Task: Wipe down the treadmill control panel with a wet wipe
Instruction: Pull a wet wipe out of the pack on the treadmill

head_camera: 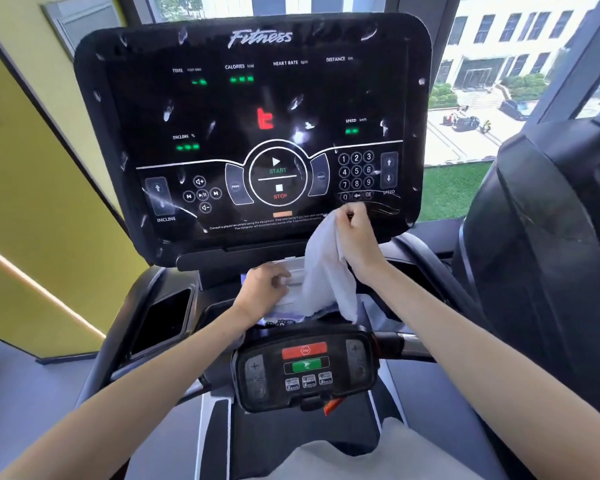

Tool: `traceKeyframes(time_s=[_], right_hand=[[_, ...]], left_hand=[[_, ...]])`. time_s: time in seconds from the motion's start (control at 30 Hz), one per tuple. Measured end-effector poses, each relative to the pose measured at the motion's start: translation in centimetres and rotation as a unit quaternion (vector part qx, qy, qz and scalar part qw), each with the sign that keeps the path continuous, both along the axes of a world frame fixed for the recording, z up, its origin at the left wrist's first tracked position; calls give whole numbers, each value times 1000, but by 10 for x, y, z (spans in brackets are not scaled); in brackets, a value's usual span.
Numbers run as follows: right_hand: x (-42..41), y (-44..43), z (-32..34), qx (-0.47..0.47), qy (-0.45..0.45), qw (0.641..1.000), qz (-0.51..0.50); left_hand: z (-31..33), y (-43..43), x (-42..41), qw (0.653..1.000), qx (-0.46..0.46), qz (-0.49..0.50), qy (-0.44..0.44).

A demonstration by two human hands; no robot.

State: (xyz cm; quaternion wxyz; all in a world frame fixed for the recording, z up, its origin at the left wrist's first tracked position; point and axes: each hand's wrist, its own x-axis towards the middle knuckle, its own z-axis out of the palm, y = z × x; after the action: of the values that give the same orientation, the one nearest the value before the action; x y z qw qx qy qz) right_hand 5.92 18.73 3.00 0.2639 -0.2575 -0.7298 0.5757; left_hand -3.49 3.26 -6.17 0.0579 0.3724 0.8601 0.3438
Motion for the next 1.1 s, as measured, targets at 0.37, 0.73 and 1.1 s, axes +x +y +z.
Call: traceKeyframes(time_s=[0.37, 0.73, 1.1], right_hand=[[12, 27, -30, -102, -137, 984, 50], [10, 25, -30, -120, -135, 977, 115], [5, 18, -4, -179, -94, 963, 176]], left_hand=[[-2, 5, -3, 973, -67, -191, 108], [-13, -12, -3, 949, -155, -241, 135], [60, 9, 5, 880, 60, -148, -447]])
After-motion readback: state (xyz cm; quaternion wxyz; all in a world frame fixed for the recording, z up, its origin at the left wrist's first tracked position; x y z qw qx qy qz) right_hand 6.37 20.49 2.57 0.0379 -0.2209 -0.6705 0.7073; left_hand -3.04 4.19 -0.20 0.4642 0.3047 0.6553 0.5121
